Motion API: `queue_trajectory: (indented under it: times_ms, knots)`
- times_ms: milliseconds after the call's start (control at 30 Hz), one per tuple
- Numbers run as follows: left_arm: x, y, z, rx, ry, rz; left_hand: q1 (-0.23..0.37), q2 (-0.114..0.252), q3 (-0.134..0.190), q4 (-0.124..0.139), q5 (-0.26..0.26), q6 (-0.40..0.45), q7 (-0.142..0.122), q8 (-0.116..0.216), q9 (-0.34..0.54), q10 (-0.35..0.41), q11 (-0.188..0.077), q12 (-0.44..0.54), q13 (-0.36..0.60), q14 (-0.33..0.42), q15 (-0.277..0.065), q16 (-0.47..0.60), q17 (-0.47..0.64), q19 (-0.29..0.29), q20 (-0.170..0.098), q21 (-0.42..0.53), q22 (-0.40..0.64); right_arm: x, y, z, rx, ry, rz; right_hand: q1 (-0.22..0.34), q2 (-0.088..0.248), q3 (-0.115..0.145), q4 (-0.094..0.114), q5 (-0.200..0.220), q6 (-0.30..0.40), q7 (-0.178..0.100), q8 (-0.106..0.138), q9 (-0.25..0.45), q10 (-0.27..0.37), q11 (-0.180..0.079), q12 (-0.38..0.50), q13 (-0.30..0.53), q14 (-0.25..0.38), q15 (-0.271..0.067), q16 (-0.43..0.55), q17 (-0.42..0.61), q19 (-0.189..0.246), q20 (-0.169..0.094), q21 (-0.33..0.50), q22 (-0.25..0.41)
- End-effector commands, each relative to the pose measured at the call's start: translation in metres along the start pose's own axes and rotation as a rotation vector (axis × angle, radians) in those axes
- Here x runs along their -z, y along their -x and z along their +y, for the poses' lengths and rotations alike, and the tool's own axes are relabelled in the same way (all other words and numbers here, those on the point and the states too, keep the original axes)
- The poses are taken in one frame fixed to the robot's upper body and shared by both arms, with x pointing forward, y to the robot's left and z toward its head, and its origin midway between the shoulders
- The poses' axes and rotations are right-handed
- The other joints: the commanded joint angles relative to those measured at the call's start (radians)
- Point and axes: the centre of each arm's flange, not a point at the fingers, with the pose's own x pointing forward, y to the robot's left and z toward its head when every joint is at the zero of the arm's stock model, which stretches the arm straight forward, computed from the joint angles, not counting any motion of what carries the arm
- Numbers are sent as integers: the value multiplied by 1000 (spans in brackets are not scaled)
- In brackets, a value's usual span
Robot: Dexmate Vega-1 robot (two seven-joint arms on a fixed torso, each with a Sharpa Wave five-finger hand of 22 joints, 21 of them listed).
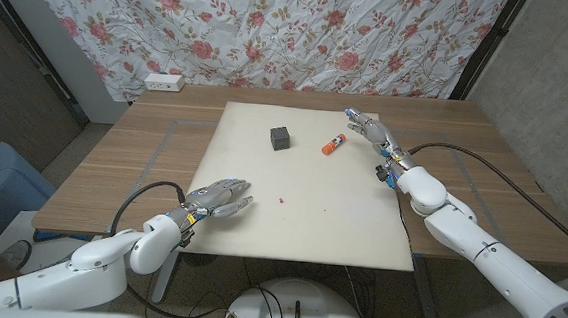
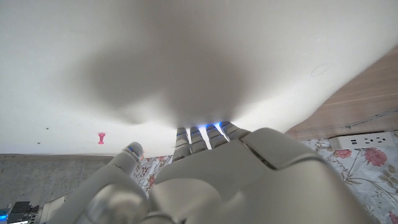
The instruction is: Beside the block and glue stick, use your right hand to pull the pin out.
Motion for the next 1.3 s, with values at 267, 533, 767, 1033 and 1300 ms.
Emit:
queue_trajectory:
  times_ms: [267,533,767,1033,1300]
  knots:
    - [2,2,-1,14,16,10,11,130,11,-2,5,26,-4,2,3,19,-2,7,4,18,-44,0,1,14,-94,10,3,-17,-6,13,-114,205,-72,27,0,7,-24,-3,25,-5,7,3,24,-4,10,3,18,-1,7,-8,14,5,7,2]
    - [2,3,-1,23,10,11,11,129,13,-3,5,32,-5,2,3,24,-1,7,4,20,-44,-2,1,16,-93,9,3,-26,-7,21,-183,303,-105,40,-4,10,-38,-4,38,-8,9,3,30,-2,11,3,27,0,9,-15,20,8,8,2]
    - [2,2,0,20,0,0,12,128,16,-4,5,36,-8,1,3,25,-3,6,4,20,-44,-3,1,16,-93,9,3,-35,-10,26,-207,366,-130,49,-7,12,-47,-4,41,-13,9,4,31,-5,10,3,29,0,8,-19,22,9,8,2]
    - [4,-1,1,20,-2,-3,13,128,20,-5,5,40,-7,0,3,30,-3,6,4,21,-44,-5,0,17,-93,7,3,-44,-13,33,-250,441,-155,74,-7,21,-66,-4,52,-15,12,4,28,-10,7,3,31,0,6,-27,22,7,6,2]
    - [4,0,2,23,-3,-5,17,127,26,-9,5,46,-9,0,3,29,-4,4,4,22,-45,-7,-1,19,-92,6,2,-50,-14,39,-282,496,-170,100,-9,31,-85,-6,60,-17,13,5,24,-14,5,3,30,-1,4,-34,23,7,5,1]
